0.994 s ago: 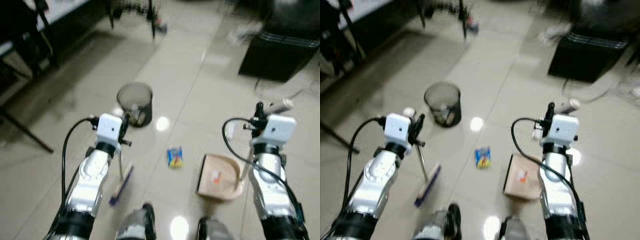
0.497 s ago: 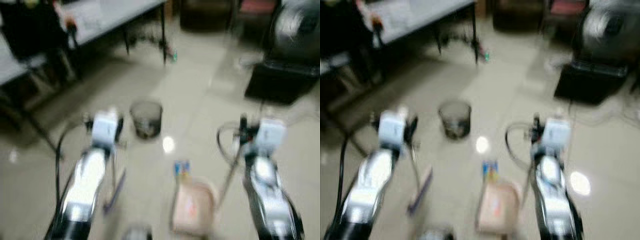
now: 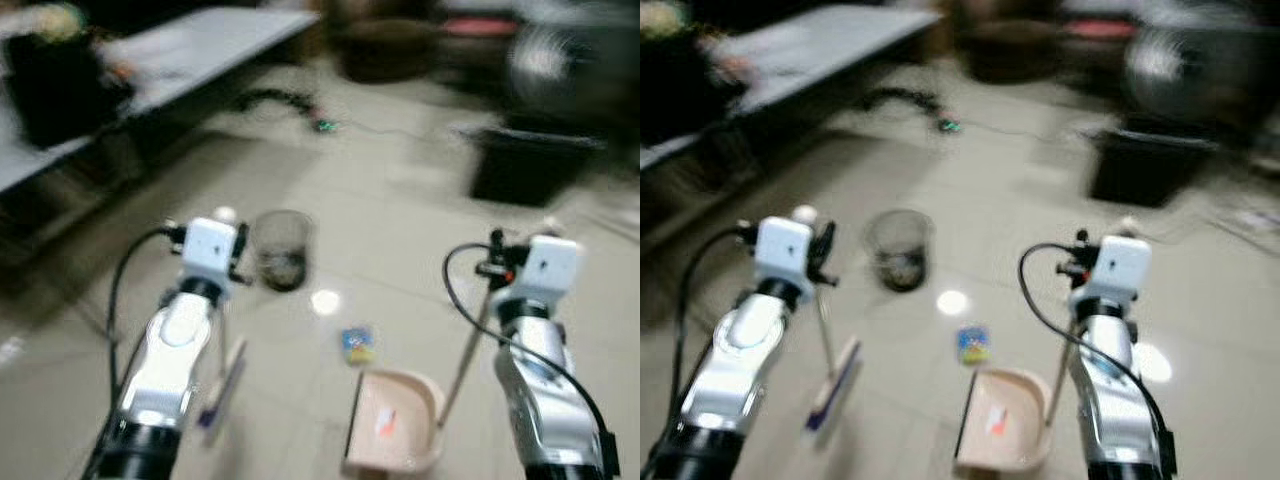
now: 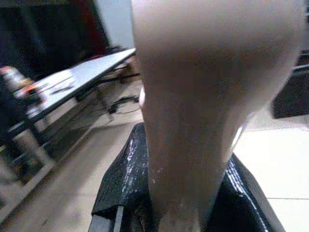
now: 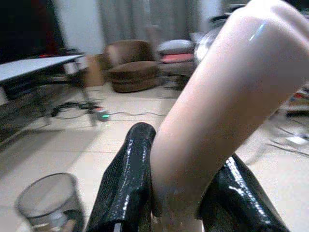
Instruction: Sweep floor
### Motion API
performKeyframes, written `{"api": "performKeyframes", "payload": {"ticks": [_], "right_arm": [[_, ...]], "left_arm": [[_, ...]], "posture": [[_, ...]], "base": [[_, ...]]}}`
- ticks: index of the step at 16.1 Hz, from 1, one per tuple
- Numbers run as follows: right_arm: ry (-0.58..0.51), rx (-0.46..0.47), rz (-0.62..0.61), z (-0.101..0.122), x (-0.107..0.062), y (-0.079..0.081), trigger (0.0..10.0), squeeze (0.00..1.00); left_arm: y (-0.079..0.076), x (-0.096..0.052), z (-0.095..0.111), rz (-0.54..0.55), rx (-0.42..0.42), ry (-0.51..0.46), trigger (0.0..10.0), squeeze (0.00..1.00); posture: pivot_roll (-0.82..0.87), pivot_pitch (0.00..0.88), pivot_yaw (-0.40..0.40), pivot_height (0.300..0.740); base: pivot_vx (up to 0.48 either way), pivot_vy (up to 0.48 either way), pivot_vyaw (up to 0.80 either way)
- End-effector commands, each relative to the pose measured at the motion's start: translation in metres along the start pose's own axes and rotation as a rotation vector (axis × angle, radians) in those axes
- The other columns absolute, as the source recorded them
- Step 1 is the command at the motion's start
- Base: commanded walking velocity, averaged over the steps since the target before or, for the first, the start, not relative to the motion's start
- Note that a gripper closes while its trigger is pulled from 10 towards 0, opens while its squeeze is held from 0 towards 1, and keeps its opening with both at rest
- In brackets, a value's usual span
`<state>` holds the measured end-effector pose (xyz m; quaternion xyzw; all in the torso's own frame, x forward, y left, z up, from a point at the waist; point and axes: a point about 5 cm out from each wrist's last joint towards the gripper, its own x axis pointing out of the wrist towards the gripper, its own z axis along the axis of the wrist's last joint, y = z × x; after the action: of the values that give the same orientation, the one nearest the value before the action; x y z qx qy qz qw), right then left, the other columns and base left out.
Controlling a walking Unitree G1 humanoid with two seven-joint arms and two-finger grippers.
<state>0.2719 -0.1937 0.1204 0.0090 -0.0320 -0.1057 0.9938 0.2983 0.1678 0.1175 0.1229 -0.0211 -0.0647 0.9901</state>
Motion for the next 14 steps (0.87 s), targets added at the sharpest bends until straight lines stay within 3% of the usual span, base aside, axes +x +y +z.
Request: {"api": "performKeyframes", "payload": {"ticks": [1,9,14], "right_arm": [[-0.042,-0.013,-0.025,0.0116,0.0046,-0.0064,10.0,0.0],[-0.054,-0.031,-0.009,0.0162,0.0104,-0.0072,10.0,0.0],[-0.028,-0.088,0.022,0.0127,0.0142,-0.003,10.0,0.0]], "left_arm": [[-0.0061,0.0068,0.0146,-0.02,0.003,-0.06,10.0,0.0],[-0.0031,0.0107,0.0165,0.015,0.0,-0.063,10.0,0.0],[-0.0012,0.0111,0.0147,0.036,0.01,-0.053,10.0,0.0]], "posture": [[-0.07,0.002,0.084,0.74],[-0.07,0.015,0.082,0.74],[-0.06,0.01,0.074,0.74]], "base": [[0.364,0.0,-0.66],[0.388,0.0,-0.05],[0.403,0.0,0.0]]}}
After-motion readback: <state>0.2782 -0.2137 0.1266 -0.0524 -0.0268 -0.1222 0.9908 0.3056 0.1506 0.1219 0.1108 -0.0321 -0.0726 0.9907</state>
